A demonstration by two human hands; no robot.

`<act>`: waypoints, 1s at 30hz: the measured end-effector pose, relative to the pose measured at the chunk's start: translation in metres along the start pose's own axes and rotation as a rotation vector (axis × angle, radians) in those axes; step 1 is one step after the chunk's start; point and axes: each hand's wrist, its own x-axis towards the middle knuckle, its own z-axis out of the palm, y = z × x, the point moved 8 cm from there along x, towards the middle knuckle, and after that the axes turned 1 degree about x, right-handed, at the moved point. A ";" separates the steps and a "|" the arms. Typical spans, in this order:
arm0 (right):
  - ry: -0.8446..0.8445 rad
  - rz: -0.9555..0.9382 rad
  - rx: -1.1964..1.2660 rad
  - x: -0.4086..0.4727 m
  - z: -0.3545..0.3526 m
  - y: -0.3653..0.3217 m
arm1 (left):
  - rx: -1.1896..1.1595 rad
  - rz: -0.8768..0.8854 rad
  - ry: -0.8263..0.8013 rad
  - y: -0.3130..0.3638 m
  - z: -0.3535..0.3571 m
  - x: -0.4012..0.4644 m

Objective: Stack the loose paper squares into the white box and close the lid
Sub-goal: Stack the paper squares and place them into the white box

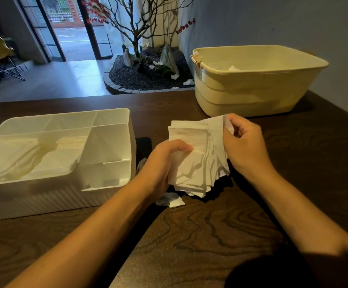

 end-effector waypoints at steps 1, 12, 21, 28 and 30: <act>0.003 -0.005 -0.007 0.000 -0.001 0.000 | 0.012 0.009 0.009 0.001 0.000 0.000; -0.089 -0.063 -0.097 0.003 -0.002 -0.004 | -0.117 0.023 -0.064 0.006 0.002 0.000; -0.140 0.031 -0.216 0.010 -0.007 0.011 | -0.272 0.144 0.002 0.017 -0.001 0.001; -0.136 0.224 -0.057 0.007 -0.003 0.023 | -0.176 0.118 0.058 0.011 -0.007 0.004; -0.151 0.251 -0.008 0.007 -0.002 0.023 | -0.158 0.103 0.067 0.009 -0.009 0.005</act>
